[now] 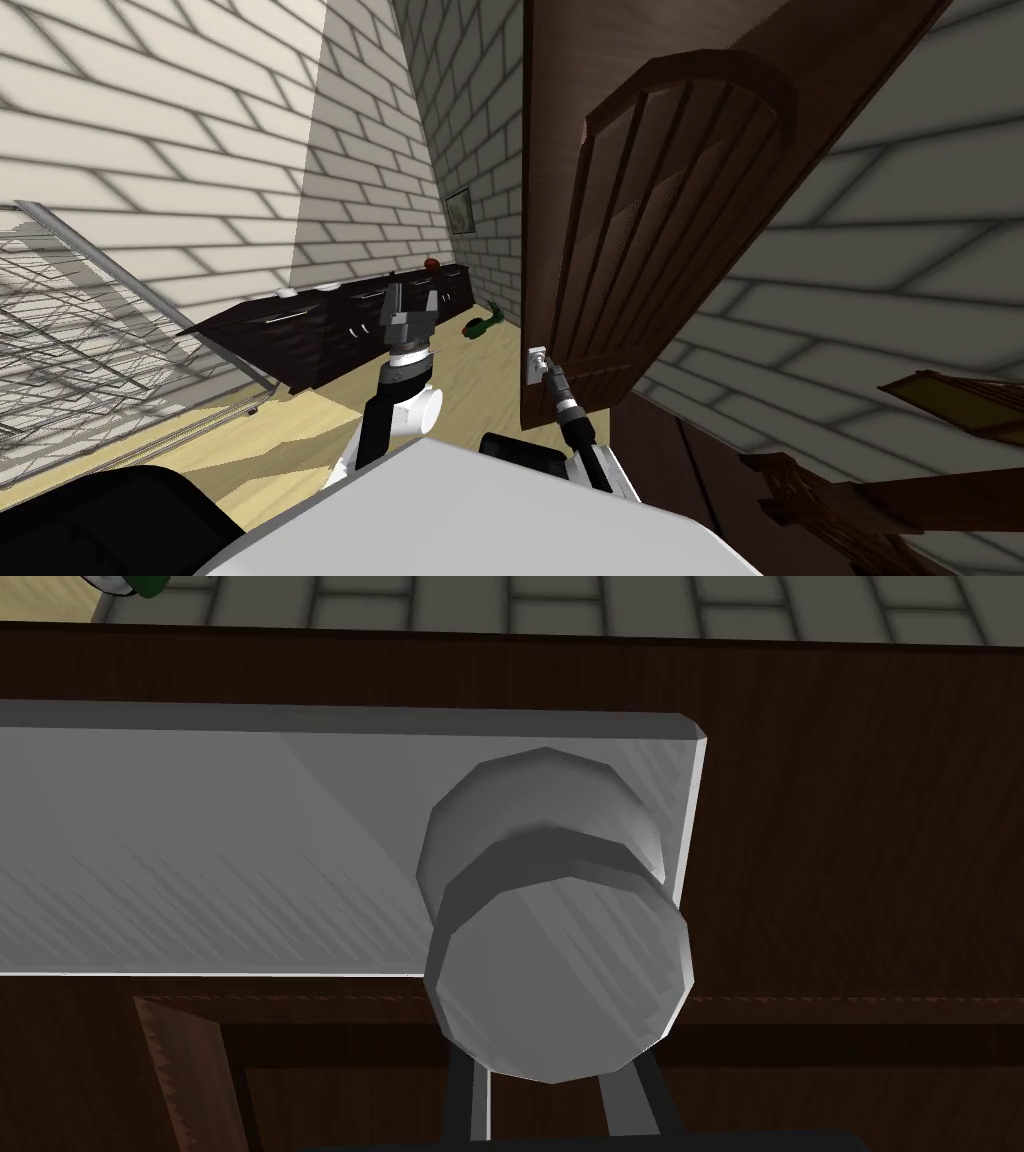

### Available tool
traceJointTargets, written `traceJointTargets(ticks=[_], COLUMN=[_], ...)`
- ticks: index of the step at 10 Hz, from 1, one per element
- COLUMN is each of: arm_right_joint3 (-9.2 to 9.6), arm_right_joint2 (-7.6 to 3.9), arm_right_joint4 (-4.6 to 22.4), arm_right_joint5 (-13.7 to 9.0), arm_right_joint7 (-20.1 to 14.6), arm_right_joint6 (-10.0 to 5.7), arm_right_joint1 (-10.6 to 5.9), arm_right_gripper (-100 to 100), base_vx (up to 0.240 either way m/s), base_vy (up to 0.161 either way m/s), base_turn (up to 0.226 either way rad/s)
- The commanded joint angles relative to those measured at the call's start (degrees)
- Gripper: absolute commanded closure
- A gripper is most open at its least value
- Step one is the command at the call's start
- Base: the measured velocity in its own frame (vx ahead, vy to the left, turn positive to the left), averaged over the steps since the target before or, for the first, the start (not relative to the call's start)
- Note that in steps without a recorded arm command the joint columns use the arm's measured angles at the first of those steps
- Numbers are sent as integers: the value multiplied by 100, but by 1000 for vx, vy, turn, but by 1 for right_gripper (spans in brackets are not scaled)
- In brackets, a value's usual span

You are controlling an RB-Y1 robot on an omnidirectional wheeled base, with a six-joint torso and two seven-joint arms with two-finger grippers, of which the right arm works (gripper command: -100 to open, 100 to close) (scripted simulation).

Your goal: Push the door open

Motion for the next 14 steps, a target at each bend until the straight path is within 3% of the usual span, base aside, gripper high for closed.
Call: traceJointTargets(ticks=[1, 5, 6, 7, 8, 9, 12, 14], arm_right_joint3=[-89, -279, -334, -471, -496, -444, -359, -261], arm_right_joint2=[109, 318, 246, 102, 76, -35, -97, -23], arm_right_joint4=[60, 124, 84, 94, 99, 77, -12, -113], arm_right_joint5=[-53, -144, -139, -188, -199, -167, -144, -117], arm_right_joint7=[40, 101, 89, 108, 112, 80, 18, -53], arm_right_joint6=[23, 72, 76, 88, 90, 44, 19, -10], arm_right_joint1=[-63, -158, -145, -183, -190, -116, -11, 109], arm_right_gripper=[100, 100, 100, 100, 100, -100, -100, -100], base_vx=[136, 97, 48, 112, 118, -102, -202, -283], base_vy=[159, 145, 51, 85, 123, 14, -55, -56], base_turn=[-79, -69, -64, -108, -91, -32, 21, 19])
